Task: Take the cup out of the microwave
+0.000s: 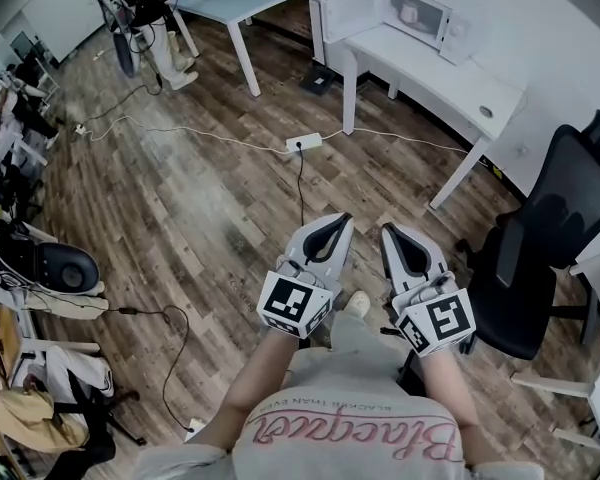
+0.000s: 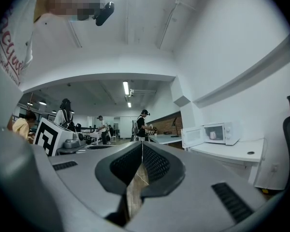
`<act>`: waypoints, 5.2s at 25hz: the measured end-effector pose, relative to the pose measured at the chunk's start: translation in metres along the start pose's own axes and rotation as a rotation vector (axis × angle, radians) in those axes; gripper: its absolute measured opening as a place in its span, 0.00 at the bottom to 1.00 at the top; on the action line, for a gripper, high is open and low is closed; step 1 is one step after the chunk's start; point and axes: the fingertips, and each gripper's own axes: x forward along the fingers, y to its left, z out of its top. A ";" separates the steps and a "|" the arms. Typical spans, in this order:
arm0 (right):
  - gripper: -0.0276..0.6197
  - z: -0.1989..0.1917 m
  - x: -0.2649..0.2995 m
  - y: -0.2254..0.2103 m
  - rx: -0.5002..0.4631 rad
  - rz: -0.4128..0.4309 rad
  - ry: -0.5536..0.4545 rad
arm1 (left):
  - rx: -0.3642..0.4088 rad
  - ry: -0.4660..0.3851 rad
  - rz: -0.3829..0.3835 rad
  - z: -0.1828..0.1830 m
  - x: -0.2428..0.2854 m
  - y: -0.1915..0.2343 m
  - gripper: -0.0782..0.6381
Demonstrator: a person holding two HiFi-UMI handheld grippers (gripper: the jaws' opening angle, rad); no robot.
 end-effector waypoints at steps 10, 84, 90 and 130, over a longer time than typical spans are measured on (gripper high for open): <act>0.06 0.007 0.053 -0.043 -0.025 0.023 0.010 | -0.014 -0.009 0.013 0.005 0.055 0.044 0.12; 0.06 -0.028 0.339 -0.265 0.032 -0.188 0.053 | -0.032 0.073 -0.222 -0.032 0.345 0.279 0.12; 0.06 -0.033 0.365 -0.276 0.035 -0.230 0.056 | -0.029 0.079 -0.281 -0.036 0.364 0.297 0.12; 0.06 -0.006 0.407 -0.468 0.014 -0.234 0.032 | -0.009 0.048 -0.271 -0.029 0.560 0.297 0.12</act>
